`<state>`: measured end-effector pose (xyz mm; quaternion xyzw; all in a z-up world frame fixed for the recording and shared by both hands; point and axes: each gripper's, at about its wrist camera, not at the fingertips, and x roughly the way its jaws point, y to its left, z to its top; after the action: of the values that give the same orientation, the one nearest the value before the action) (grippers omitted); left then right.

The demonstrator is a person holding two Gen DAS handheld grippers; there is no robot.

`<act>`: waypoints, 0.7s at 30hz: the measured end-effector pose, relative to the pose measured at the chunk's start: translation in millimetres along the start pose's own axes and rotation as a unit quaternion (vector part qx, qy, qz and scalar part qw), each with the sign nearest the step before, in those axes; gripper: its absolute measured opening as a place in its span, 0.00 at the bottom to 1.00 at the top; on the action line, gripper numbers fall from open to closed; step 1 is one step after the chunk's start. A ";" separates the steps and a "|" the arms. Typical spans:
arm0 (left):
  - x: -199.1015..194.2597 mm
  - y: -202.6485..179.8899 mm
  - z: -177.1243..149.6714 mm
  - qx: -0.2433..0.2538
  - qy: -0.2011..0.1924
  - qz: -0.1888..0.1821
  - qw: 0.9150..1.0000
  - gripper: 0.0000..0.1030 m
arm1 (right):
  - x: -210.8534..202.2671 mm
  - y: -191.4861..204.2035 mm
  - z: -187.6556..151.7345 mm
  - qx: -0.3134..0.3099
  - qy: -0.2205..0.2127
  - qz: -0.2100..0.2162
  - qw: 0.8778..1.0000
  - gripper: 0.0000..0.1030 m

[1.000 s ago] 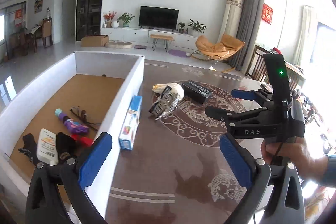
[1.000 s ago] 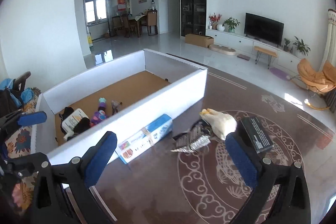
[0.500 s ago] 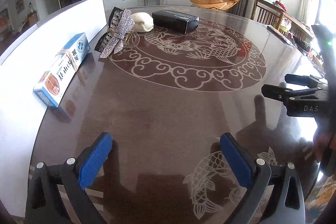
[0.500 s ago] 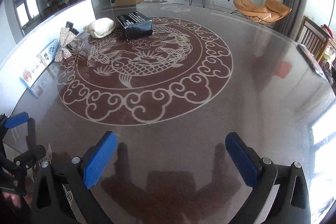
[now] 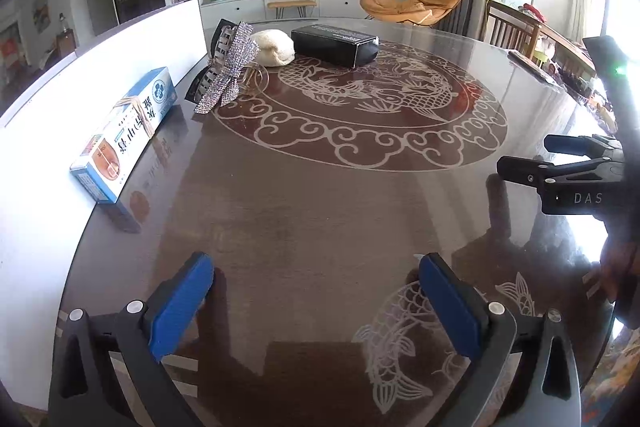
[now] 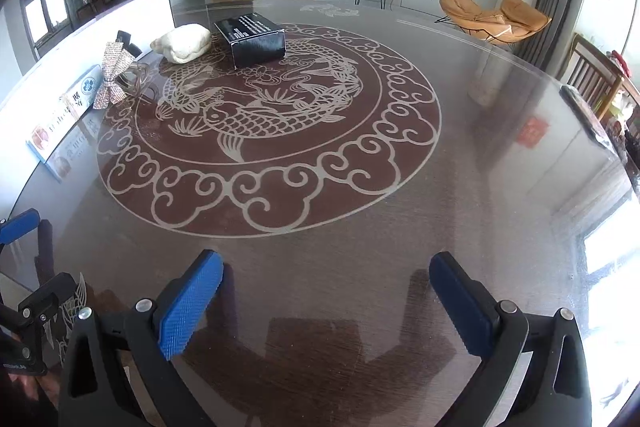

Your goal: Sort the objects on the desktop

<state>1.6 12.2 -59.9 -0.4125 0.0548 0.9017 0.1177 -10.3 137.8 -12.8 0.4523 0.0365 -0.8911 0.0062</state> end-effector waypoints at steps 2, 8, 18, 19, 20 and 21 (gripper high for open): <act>-0.1 0.0 0.0 0.001 0.000 -0.001 1.000 1.00 | -0.2 1.2 -0.2 -0.003 -0.002 -0.004 1.000 1.00; 5.8 0.2 9.9 -0.003 0.041 -0.002 0.999 1.00 | 4.5 -6.3 0.7 0.016 0.008 0.018 1.000 1.00; 14.1 -4.9 19.2 -0.015 0.048 0.008 0.999 1.00 | 4.1 -6.5 -0.1 0.018 0.008 0.015 1.000 1.00; 13.3 -5.1 18.0 -0.015 0.046 0.009 0.999 1.00 | 4.0 -6.5 0.1 0.018 0.008 0.015 1.000 1.00; 11.7 -5.0 17.4 -0.016 0.043 0.009 0.999 1.00 | 3.7 -6.5 0.2 0.018 0.008 0.015 1.000 1.00; 10.8 -5.0 16.2 -0.016 0.040 0.009 0.999 1.00 | 4.1 -6.5 0.0 0.018 0.008 0.015 1.000 1.00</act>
<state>-15.8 22.0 -57.6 -0.4496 0.0488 0.8862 0.1005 -13.1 144.4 -15.8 0.4601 0.0137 -0.8877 0.0114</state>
